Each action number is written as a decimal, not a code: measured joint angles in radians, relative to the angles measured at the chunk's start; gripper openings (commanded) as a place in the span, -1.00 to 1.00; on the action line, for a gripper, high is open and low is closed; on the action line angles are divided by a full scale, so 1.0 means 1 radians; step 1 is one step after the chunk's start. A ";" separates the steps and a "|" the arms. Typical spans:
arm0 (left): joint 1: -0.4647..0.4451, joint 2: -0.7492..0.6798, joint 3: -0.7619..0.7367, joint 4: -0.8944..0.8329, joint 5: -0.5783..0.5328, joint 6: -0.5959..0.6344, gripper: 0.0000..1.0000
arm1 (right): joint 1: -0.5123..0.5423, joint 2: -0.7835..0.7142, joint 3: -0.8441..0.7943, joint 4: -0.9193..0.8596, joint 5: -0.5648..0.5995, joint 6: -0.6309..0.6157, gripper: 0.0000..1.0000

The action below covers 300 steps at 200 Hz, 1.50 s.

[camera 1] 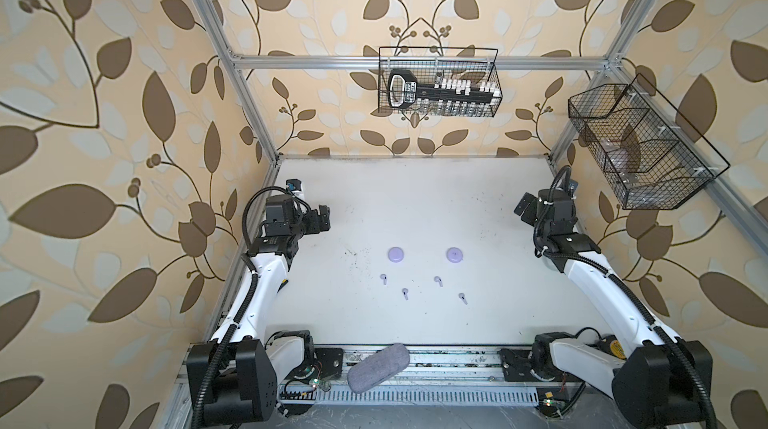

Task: Insert the wireless bluetooth earbuds into the charging case
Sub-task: 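Move the right gripper over the lavender charging case while the left gripper rises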

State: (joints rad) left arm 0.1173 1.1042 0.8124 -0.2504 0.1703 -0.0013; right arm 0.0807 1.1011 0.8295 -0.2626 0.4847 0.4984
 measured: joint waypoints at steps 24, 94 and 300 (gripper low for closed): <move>0.000 0.030 0.066 -0.120 0.004 -0.002 0.98 | 0.024 -0.061 0.002 -0.093 -0.018 0.027 1.00; 0.000 0.165 0.206 -0.372 0.034 0.079 0.98 | 0.270 -0.098 0.042 -0.198 0.054 0.021 1.00; -0.043 0.304 0.360 -0.512 0.395 0.160 0.73 | 0.542 0.153 0.074 -0.230 -0.033 0.001 1.00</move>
State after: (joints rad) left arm 0.0738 1.4078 1.1725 -0.7624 0.5652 0.1589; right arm 0.6228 1.2537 0.9039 -0.4931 0.4519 0.4995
